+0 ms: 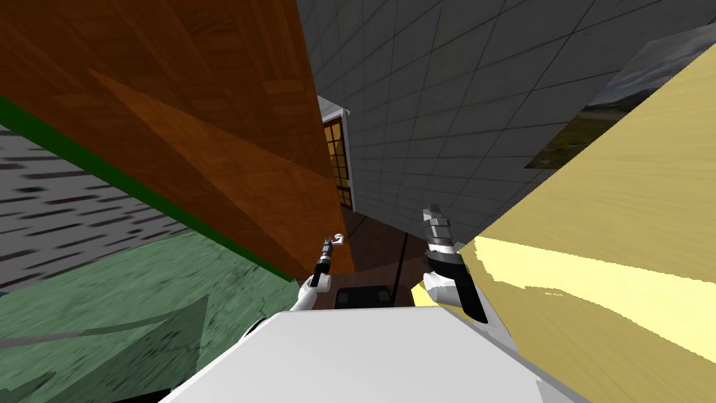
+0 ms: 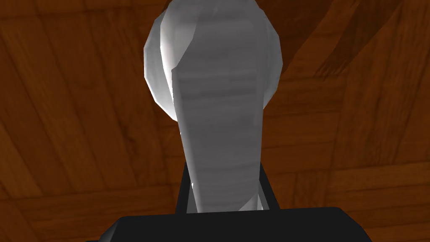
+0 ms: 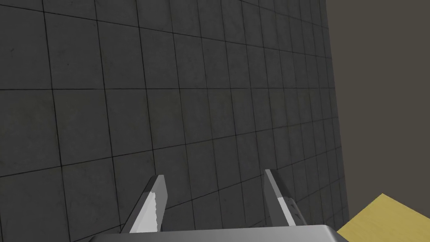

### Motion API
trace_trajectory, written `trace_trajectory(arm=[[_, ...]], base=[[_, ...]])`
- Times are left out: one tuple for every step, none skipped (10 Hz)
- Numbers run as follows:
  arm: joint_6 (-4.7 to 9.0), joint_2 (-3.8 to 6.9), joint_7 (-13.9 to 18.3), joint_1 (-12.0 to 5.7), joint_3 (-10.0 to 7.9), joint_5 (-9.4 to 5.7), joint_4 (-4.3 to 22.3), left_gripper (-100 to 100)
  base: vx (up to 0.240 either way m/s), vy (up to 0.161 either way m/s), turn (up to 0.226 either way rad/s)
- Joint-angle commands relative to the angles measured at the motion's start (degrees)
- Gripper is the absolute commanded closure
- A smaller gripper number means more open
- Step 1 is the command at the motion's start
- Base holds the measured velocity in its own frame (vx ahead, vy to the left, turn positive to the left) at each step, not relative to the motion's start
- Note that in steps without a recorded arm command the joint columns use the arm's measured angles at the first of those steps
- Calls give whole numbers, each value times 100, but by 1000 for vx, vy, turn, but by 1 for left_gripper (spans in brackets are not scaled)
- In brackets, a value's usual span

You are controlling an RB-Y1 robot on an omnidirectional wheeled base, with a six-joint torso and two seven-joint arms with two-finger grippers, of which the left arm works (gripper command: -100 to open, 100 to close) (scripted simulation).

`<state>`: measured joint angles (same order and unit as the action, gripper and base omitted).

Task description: Push the door open

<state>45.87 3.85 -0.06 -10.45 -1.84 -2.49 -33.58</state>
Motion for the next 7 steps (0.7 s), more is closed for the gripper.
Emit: trace_trajectory(arm=[[-56,71,-52,123,-79,-28,-255,100],[-56,71,-52,123,-79,-28,-255,100],[-53,82,-130,122,-190,-83,-258,100],[-53,83,-150,122,-219,-98,-258,100],[-51,78,-211,121,-306,-141,-261,100],[-51,78,-211,121,-306,-141,-128,100],[-51,78,-211,121,-306,-141,-253,100]], base=[[145,-23,37],[62,-7,-3],[134,-36,92],[174,-76,75],[207,-67,76],[163,-56,62],[78,-31,22]])
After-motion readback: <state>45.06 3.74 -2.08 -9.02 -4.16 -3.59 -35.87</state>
